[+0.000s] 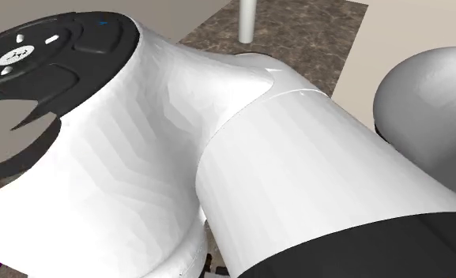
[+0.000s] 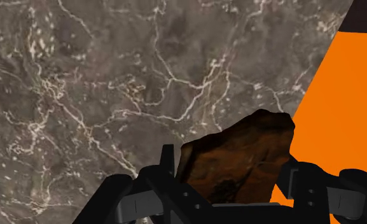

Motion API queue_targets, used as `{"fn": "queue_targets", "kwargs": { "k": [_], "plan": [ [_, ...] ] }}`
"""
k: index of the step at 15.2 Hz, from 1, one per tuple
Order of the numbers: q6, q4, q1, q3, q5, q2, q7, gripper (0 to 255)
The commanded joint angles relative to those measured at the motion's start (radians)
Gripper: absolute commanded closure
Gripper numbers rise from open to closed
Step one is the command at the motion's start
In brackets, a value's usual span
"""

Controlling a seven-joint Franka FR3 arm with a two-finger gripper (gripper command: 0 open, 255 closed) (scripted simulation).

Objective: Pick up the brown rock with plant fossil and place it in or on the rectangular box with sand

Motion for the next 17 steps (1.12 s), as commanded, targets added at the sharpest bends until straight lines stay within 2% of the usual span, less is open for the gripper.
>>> {"fn": "queue_targets", "kwargs": {
  "k": [1,3,4,6,9,13,17],
  "plan": [
    [-0.051,0.08,0.027,-0.004,-0.017,0.03,0.003,255],
    [-0.11,0.184,0.065,-0.011,-0.041,0.072,0.005,255],
    [-0.115,0.191,0.068,-0.012,-0.042,0.075,0.005,255],
    [-0.057,0.038,-0.033,-0.001,0.01,-0.018,-0.035,255],
    [-0.008,-0.11,-0.148,-0.001,0.071,-0.12,-0.108,255],
    [0.027,-0.242,-0.265,-0.023,0.138,-0.222,-0.215,255],
    [0.042,-0.329,-0.356,-0.059,0.187,-0.298,-0.325,255]
  ]
}}
